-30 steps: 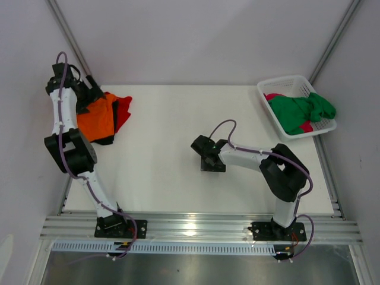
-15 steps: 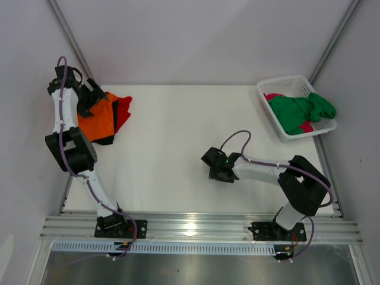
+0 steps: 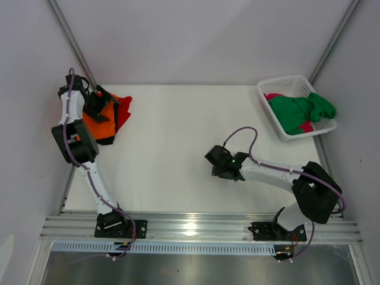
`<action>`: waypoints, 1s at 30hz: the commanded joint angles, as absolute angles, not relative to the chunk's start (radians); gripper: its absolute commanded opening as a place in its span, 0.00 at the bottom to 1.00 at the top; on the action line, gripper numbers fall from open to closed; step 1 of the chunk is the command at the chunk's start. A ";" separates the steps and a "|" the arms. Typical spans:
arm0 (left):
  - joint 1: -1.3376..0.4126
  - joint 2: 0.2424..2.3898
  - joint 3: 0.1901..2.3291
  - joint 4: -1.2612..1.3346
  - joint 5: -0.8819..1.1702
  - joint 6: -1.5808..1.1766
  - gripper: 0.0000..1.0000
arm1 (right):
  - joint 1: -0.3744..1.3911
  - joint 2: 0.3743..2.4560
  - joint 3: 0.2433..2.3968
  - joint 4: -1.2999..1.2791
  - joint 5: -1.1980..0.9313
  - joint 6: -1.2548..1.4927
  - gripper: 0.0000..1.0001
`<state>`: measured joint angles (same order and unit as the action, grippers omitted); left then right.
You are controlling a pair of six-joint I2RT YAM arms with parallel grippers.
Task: Fold and stack the t-shirts
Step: Put the neatly folded tshirt into the corner of the board with the left arm
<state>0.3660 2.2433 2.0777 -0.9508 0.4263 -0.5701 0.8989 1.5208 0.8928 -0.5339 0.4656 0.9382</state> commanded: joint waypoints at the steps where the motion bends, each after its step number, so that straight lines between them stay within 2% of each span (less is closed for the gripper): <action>1: 0.359 2.275 2.143 -0.925 0.508 -0.609 0.99 | 0.902 1.465 0.930 -0.595 0.520 0.910 0.59; 16: 0.360 2.358 2.060 -0.831 0.614 -0.641 0.99 | 0.902 1.301 0.933 -0.767 0.601 0.942 0.59; 22: 0.360 2.238 1.939 -0.735 0.702 -0.673 1.00 | 0.904 1.281 0.910 -0.770 0.609 0.957 0.59; 30: 0.362 2.082 2.000 -0.765 0.752 -0.655 1.00 | 0.922 1.301 0.896 -0.723 0.591 0.957 0.59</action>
<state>0.3660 2.2009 1.9388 -0.7700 0.6891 -0.6518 0.9043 1.3079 0.9012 -0.7410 0.5686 0.9424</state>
